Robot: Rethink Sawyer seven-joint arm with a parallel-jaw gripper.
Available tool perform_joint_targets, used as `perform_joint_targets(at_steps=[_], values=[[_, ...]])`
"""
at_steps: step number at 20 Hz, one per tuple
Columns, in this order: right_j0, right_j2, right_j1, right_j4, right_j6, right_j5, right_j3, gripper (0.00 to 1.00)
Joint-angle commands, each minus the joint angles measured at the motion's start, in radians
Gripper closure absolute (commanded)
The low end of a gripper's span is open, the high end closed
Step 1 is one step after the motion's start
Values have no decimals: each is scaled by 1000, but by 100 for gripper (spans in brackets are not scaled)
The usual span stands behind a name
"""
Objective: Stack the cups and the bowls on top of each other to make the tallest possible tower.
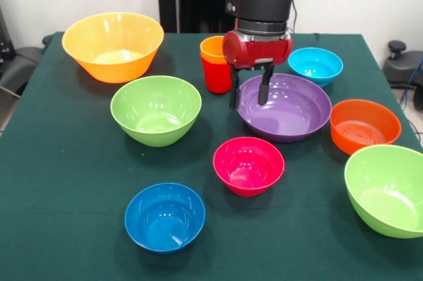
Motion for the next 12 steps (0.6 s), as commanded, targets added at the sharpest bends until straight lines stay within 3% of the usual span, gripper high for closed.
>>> perform_joint_targets(at_steps=[1,12], values=[[94,-126,89,31,199,-145,-122,0],[87,-138,128,56,187,-228,-121,0]])
